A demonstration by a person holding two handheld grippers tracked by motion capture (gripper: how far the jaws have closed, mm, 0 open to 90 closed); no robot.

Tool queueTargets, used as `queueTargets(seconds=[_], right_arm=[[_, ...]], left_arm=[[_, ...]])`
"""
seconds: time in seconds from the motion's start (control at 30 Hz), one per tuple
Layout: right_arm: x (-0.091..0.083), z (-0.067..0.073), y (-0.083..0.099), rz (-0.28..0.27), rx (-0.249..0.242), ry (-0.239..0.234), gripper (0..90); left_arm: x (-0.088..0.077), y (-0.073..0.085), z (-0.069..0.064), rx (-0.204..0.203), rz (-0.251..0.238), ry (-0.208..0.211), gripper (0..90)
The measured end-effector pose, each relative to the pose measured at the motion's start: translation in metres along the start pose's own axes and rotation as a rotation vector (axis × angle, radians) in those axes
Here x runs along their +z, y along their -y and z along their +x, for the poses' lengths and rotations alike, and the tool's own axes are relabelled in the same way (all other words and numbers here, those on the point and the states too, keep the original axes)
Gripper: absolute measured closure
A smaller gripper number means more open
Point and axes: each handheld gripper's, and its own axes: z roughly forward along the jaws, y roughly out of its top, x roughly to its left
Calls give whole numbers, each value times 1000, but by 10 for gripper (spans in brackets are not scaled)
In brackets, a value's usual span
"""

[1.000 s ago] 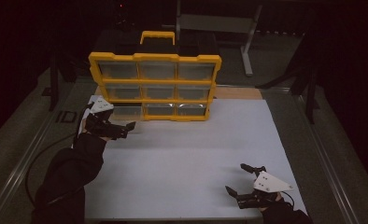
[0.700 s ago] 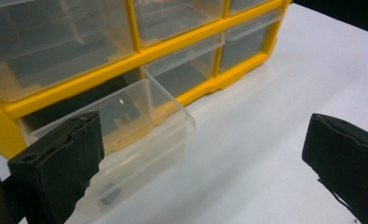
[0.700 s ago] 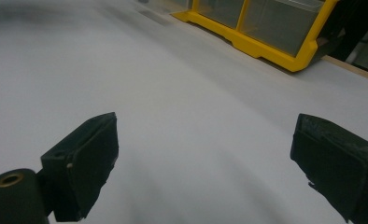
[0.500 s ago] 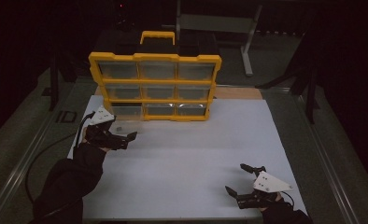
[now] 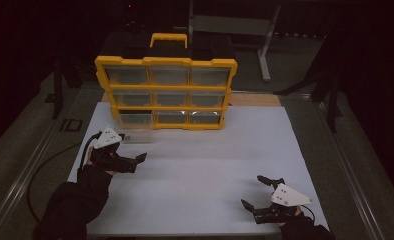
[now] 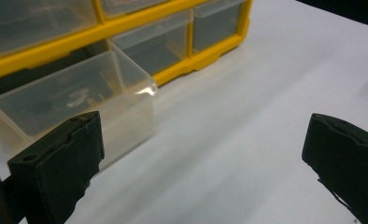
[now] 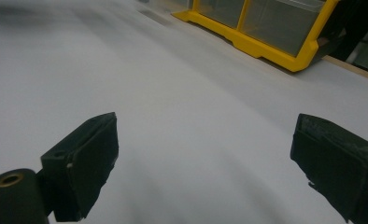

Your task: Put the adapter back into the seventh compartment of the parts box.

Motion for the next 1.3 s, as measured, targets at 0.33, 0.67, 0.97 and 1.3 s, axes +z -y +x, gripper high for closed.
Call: queueTargets(seconds=[0.33,0.67,0.97,1.3], right_arm=[[0,0,0,0,-1,1,78],[0,0,0,0,0,0,78],[0,1,0,1,1,-1,78],[0,1,0,2,1,-2,78]], left_arm=[[-1,20,-9,-1,9,16,0],[2,41,-22,19,20,46,0],[6,58,-28,34,27,60,0],[4,67,-29,32,22,56,0]])
